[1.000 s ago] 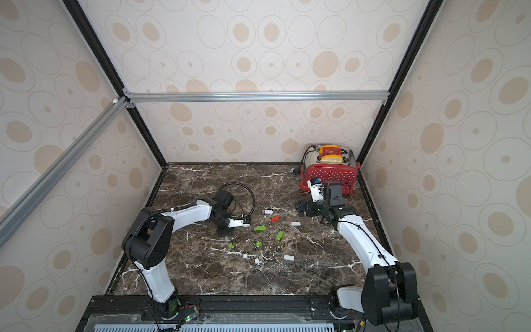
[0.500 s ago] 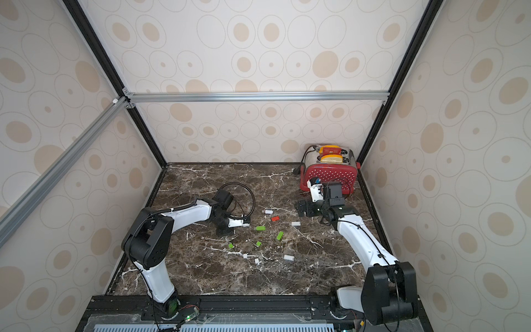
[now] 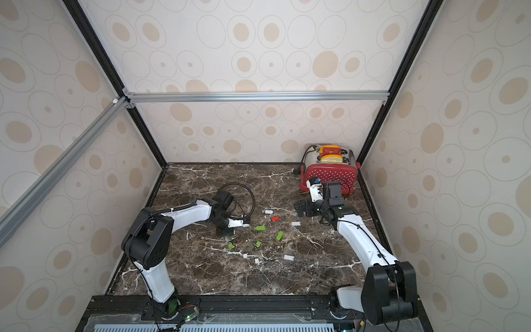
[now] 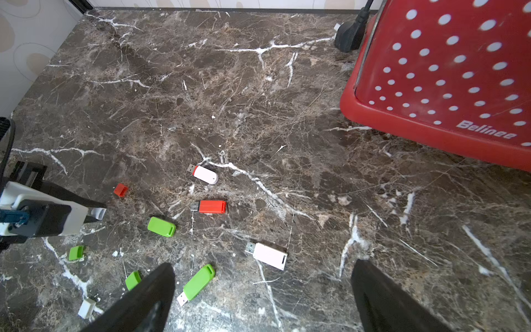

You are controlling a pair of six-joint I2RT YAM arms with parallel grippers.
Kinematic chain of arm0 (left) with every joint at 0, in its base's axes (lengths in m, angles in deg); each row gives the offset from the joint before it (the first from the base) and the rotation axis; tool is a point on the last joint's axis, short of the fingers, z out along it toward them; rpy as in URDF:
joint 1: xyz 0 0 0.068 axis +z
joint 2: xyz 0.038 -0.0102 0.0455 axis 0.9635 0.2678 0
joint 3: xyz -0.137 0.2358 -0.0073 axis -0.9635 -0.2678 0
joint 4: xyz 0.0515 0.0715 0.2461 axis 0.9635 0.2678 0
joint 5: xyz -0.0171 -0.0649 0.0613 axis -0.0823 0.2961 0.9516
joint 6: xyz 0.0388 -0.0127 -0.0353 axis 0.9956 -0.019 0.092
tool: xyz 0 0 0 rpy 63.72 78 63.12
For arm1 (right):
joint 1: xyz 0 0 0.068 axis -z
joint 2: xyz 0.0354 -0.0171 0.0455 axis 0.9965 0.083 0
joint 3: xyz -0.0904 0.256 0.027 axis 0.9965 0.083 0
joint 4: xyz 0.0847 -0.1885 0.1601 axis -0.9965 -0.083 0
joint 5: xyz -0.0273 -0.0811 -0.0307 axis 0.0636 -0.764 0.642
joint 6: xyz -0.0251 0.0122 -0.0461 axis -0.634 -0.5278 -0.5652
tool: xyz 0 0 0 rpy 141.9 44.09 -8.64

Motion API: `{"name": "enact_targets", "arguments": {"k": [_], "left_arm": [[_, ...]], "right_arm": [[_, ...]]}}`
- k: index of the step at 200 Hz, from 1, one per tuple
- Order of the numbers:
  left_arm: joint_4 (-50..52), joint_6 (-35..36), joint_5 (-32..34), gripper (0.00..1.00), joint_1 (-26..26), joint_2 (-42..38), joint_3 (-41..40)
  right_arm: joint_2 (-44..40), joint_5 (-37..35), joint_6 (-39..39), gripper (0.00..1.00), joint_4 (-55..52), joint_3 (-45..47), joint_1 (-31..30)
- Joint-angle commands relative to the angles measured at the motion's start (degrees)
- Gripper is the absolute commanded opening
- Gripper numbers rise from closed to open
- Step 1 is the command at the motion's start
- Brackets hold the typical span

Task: Close the usb drive cover
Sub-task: Pick up the cover from the center of the board.

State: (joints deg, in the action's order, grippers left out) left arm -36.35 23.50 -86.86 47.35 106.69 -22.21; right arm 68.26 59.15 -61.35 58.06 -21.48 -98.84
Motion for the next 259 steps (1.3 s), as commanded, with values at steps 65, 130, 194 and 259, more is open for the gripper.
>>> {"name": "enact_targets", "arguments": {"k": [65,130,194,259], "left_arm": [[2.84,1.22,-0.51,0.16,-0.54,1.61,1.14],[2.54,-0.69,-1.61,0.16,-1.54,-1.26,1.32],[3.72,-5.20,-4.26,0.16,-2.24,-4.22,4.97],[5.81,-12.95,-8.53,0.16,-2.45,-5.87,12.70]], "right_arm": [[1.27,1.70,0.97,1.00,-0.57,-1.74,-0.63],[4.01,12.58,12.74,0.95,0.67,-2.20,-0.65],[9.36,24.51,34.74,0.87,13.84,1.31,-4.19],[15.78,29.14,49.54,0.79,27.34,1.57,-9.59]]}}
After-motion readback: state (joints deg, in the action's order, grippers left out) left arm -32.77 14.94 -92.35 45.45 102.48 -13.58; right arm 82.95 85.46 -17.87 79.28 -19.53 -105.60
